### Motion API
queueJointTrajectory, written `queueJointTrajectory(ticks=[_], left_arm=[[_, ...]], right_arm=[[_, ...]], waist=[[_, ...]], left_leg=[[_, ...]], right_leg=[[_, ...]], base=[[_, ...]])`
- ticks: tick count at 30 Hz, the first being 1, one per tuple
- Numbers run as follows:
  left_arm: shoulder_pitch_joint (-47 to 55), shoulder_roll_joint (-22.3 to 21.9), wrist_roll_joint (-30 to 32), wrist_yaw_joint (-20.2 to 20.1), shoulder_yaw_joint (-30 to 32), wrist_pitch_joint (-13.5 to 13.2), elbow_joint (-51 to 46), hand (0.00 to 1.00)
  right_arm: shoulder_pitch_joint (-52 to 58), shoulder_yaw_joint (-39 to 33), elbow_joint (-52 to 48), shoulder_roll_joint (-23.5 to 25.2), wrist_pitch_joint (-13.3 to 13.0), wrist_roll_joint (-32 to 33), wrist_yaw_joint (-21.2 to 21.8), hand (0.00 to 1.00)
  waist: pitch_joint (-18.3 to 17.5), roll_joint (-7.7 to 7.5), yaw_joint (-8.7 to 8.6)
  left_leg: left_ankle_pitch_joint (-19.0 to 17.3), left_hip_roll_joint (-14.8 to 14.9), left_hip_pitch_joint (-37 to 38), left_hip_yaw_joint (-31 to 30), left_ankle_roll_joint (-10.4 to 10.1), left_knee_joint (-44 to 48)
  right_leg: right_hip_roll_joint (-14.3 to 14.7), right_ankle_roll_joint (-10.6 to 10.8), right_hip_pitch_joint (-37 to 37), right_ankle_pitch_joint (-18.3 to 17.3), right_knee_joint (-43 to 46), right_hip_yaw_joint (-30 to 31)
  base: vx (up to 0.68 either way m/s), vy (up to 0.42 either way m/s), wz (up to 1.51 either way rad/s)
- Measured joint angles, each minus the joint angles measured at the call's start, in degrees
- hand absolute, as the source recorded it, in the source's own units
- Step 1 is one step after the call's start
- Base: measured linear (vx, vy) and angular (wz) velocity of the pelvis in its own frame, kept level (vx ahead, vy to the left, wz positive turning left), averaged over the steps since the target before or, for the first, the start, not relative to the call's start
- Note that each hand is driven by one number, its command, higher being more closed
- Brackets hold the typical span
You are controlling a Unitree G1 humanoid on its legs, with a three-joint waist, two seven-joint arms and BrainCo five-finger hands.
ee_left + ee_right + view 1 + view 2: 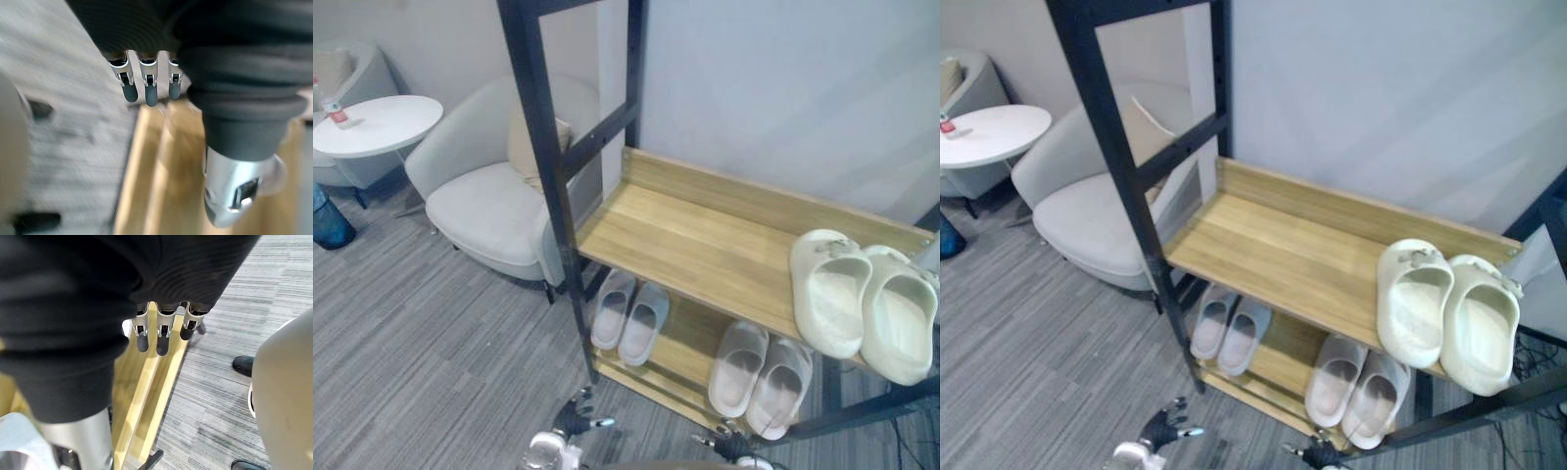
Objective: Organize the slippers on the shoe rack
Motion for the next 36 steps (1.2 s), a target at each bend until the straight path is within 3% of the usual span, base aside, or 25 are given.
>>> queueJointTrajectory(ticks=[7,18,22,24,25,27,29,32,33,35,36], left_arm=[[-0.9,-0.5,0.1,4.7,5.9,0.2,3.7,0.0],[-1.4,-1.8,0.1,5.3,8.5,0.0,5.2,0.0],[-2.9,-2.2,0.1,5.4,7.4,0.0,5.3,0.0],[-3.4,-2.1,0.1,6.1,5.5,0.1,5.2,0.0],[-3.4,-2.0,0.1,6.2,5.2,0.1,5.2,0.0],[-4.0,-1.8,0.1,6.4,5.3,0.1,5.0,0.0],[-4.5,-2.0,0.1,6.4,5.2,0.1,4.9,0.0],[-4.9,-2.7,0.0,6.5,5.3,0.1,4.4,0.0],[-5.3,-3.1,-0.2,6.5,5.3,0.1,4.4,0.0],[-5.7,-4.1,-0.2,6.6,5.4,0.1,4.0,0.0],[-6.0,-5.5,-1.2,6.7,5.5,0.0,3.2,0.0]], right_arm=[[-0.2,-1.6,0.1,0.1,0.0,-0.1,-0.5,0.0],[-1.9,-1.6,2.0,-0.2,0.1,-0.1,-0.8,0.0],[-3.9,-1.3,1.8,-0.3,0.0,-0.1,-0.8,0.0],[-4.2,-1.2,1.4,-0.1,0.0,-0.1,-0.9,0.0],[-4.1,-1.0,1.4,-0.1,0.0,-0.1,-1.0,0.0],[-4.0,0.1,1.3,0.5,0.1,-0.1,-1.1,0.0],[-4.4,0.5,0.1,0.7,0.1,-0.1,-1.3,0.0],[-5.2,2.4,-1.2,1.1,0.3,-0.1,-1.4,0.0],[-5.3,3.0,-2.6,1.2,0.5,-0.1,-1.5,0.0],[-6.2,3.2,-3.0,1.1,0.6,-0.1,-1.5,0.0],[-6.4,3.1,-3.4,0.9,0.6,0.0,-1.8,0.0]], waist=[[1.2,-0.44,-0.33],[1.6,0.23,-0.57],[4.3,0.19,-0.75],[4.8,0.43,-2.16],[4.7,0.24,-2.18],[4.0,-0.9,-1.92],[4.1,-0.78,-1.56],[4.3,-0.16,-0.51],[4.5,0.08,0.61],[4.8,0.8,0.82],[5.4,1.86,0.38]], left_leg=[[-0.2,0.1,0.8,1.6,0.2,-0.3],[-0.5,0.2,0.8,3.9,0.6,-0.4],[-0.8,-0.8,0.2,1.8,0.8,1.2],[-0.6,-1.8,-1.8,-4.3,0.6,2.5],[-0.5,-2.0,-2.2,-5.4,0.5,2.7],[0.0,-3.0,-4.1,-10.0,-0.3,3.8],[0.6,-3.2,-5.5,-12.4,-1.0,3.9],[2.3,-3.5,-6.9,-15.4,-2.3,2.8],[3.0,-3.6,-7.9,-16.5,-3.1,2.6],[4.7,-3.3,-9.2,-17.9,-3.9,1.6],[7.0,-3.1,-10.4,-17.8,-3.8,0.9]], right_leg=[[0.0,0.0,-0.2,0.1,0.0,1.8],[-0.1,-0.1,-1.8,0.5,0.3,4.3],[-2.6,-0.6,-6.8,-6.1,14.3,5.3],[-2.2,-4.0,-10.1,-9.2,23.4,15.1],[-2.1,-4.2,-10.1,-9.8,24.1,16.9],[-1.9,-2.7,-10.1,-11.3,25.3,20.6],[-1.6,-2.6,-10.1,-12.1,25.9,22.0],[-1.8,-0.3,-9.3,-14.2,24.4,21.8],[-1.9,0.4,-8.3,-15.3,22.0,20.2],[-1.7,0.8,-8.0,-16.6,20.5,18.2],[-1.5,0.4,-8.0,-16.6,20.4,15.2]], base=[[0.0,0.018,-0.12],[-0.01,0.014,-0.12],[-0.04,0.012,0.27],[-0.03,-0.011,1.21],[0.01,-0.05,1.2],[0.05,-0.134,1.2],[-0.02,-0.147,0.94],[-0.07,-0.153,0.55],[-0.08,-0.116,0.5],[-0.1,-0.103,0.7],[-0.13,-0.059,1.14]])
